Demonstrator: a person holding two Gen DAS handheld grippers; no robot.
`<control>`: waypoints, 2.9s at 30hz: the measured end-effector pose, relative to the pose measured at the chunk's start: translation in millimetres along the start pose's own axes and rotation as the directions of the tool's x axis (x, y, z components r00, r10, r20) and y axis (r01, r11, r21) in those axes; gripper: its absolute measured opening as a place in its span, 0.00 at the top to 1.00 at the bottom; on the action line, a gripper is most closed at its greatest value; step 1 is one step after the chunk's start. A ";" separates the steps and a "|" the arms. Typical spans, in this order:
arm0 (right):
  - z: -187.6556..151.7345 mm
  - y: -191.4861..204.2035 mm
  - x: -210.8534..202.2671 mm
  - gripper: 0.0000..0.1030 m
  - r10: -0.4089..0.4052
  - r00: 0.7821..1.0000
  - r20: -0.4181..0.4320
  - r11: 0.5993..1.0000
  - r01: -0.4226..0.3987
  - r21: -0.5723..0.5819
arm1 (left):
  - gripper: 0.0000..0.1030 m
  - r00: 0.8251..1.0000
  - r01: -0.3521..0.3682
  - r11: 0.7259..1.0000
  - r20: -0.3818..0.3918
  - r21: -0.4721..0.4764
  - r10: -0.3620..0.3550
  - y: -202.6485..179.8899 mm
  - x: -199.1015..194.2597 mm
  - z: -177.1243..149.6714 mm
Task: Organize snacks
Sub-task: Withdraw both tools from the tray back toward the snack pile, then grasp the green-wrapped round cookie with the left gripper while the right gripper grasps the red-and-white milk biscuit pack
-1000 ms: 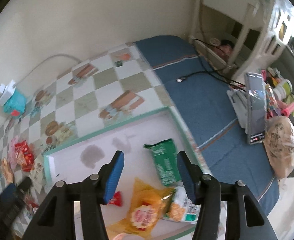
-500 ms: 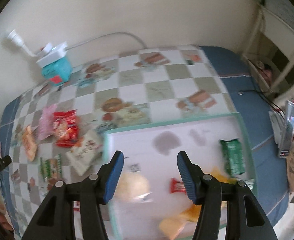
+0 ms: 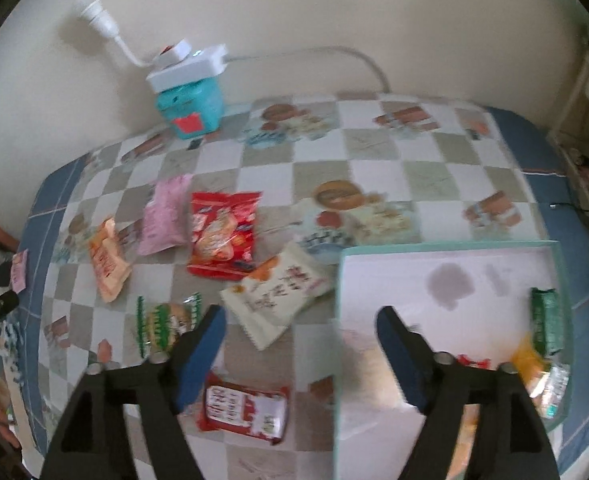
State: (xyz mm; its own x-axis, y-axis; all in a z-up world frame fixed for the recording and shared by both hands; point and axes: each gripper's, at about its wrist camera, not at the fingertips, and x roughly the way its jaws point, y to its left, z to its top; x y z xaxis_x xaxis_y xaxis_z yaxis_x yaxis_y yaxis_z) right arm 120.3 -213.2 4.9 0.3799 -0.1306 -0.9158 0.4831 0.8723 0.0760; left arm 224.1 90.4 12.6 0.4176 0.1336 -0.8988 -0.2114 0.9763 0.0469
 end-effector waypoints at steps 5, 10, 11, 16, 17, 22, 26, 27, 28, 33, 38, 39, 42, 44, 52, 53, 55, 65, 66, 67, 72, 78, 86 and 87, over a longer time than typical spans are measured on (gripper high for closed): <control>-4.0 10.1 22.5 0.01 -0.013 1.000 -0.026 1.000 0.012 -0.017 | 0.03 0.997 0.035 0.999 -0.063 -0.020 -0.037 -1.5 22.5 -4.6; -4.9 10.4 39.8 0.00 -0.023 0.998 -0.064 1.000 0.022 -0.018 | 0.03 0.990 0.084 0.996 -0.117 0.003 -0.083 -23.1 38.3 -12.5; -5.1 10.5 42.3 0.00 -0.024 0.997 -0.070 1.000 0.023 -0.018 | 0.03 0.988 0.092 0.996 -0.123 0.006 -0.091 -26.2 39.7 -13.8; -7.1 16.2 43.7 0.00 -0.034 0.994 -0.107 0.999 0.030 -0.035 | 0.03 0.977 0.159 0.987 -0.149 0.010 -0.155 -45.9 46.2 -20.4; -8.0 18.3 43.1 0.00 -0.027 0.993 -0.118 0.999 0.022 -0.042 | 0.03 0.977 0.159 0.987 -0.149 0.024 -0.154 -50.0 46.4 -21.6; -12.9 30.5 42.4 0.00 0.014 0.987 -0.159 0.998 -0.022 -0.052 | 0.03 0.980 0.129 0.987 -0.161 0.091 -0.113 -61.9 46.5 -26.6; -21.6 35.6 47.5 0.00 0.012 0.979 -0.201 0.998 -0.024 -0.055 | 0.03 0.986 0.091 0.990 -0.150 0.104 -0.075 -59.1 43.9 -30.0; -24.0 36.6 48.6 0.00 0.015 0.977 -0.211 0.998 -0.027 -0.056 | 0.03 0.986 0.088 0.991 -0.151 0.104 -0.072 -57.6 44.0 -30.3; -26.8 37.5 49.8 0.00 0.022 0.974 -0.224 0.998 -0.035 -0.054 | 0.03 0.986 0.085 0.991 -0.154 0.102 -0.069 -56.6 44.0 -31.3; -41.2 38.8 52.9 0.00 0.026 0.961 -0.276 0.999 -0.034 -0.025 | 0.03 0.980 0.103 0.990 -0.179 0.099 -0.084 -57.9 42.6 -39.0; -55.7 43.0 55.6 0.00 0.032 0.950 -0.311 0.999 -0.036 -0.008 | 0.03 0.971 0.142 0.984 -0.206 0.105 -0.119 -67.1 41.4 -48.2; -58.1 43.9 56.3 0.00 0.025 0.950 -0.312 1.000 -0.030 -0.010 | 0.03 0.970 0.147 0.982 -0.209 0.117 -0.120 -69.7 41.5 -50.0; -65.5 44.4 61.2 0.00 0.016 0.946 -0.323 1.000 -0.016 0.003 | 0.03 0.966 0.157 0.978 -0.228 0.140 -0.122 -76.3 43.0 -55.2; -66.9 39.3 63.9 0.07 0.018 0.945 -0.327 0.999 -0.008 0.033 | 0.03 0.959 0.178 0.976 -0.246 0.129 -0.142 -77.6 45.8 -56.5; -63.0 23.0 57.6 0.30 0.027 0.953 -0.303 0.998 -0.009 0.060 | 0.03 0.935 0.260 0.957 -0.281 0.128 -0.216 -94.7 50.0 -59.6; -61.7 21.6 57.2 0.30 0.028 0.954 -0.298 0.998 -0.011 0.060 | 0.03 0.933 0.270 0.952 -0.284 0.141 -0.222 -100.3 49.5 -61.4; -55.7 24.0 58.3 0.31 0.027 0.956 -0.293 0.998 -0.009 0.065 | 0.03 0.929 0.291 0.940 -0.287 0.178 -0.233 -113.6 48.4 -65.3; -41.6 5.2 56.8 0.30 0.031 0.962 -0.272 0.996 -0.007 0.086 | 0.03 0.930 0.276 0.909 -0.325 0.314 -0.170 -168.2 68.7 -93.9; -42.6 5.3 53.2 0.30 0.032 0.962 -0.271 0.996 -0.008 0.087 | 0.03 0.937 0.262 0.907 -0.313 0.331 -0.156 -171.6 68.0 -94.9; -41.8 3.8 53.5 0.30 0.032 0.963 -0.269 0.996 -0.009 0.087 | 0.03 0.939 0.258 0.905 -0.309 0.338 -0.152 -173.8 67.9 -95.5; -38.4 -4.8 51.2 0.31 0.033 0.963 -0.266 0.996 -0.010 0.088 | 0.28 0.952 0.234 0.907 -0.270 0.351 -0.141 -180.9 59.1 -91.3; -45.3 6.9 50.8 0.31 0.032 0.963 -0.267 0.996 -0.009 0.087 | 0.42 0.938 0.283 0.909 -0.284 0.307 -0.196 -169.4 46.7 -82.9; -46.9 5.3 33.5 0.33 0.074 0.971 -0.226 0.994 -0.054 0.095 | 0.43 0.936 0.305 0.918 -0.260 0.253 -0.239 -138.4 25.6 -61.1; -47.0 5.1 30.2 0.33 0.079 0.973 -0.218 0.994 -0.060 0.094 | 0.43 0.935 0.309 0.919 -0.255 0.244 -0.247 -135.5 22.3 -58.4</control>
State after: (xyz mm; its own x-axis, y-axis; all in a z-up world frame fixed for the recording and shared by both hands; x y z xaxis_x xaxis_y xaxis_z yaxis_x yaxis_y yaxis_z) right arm 97.2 -190.5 -40.9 0.2361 0.0446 -0.9707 0.5316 0.8303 0.1674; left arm 210.4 -48.9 -39.2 0.2177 -0.1596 -0.9629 0.1508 0.9802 -0.1284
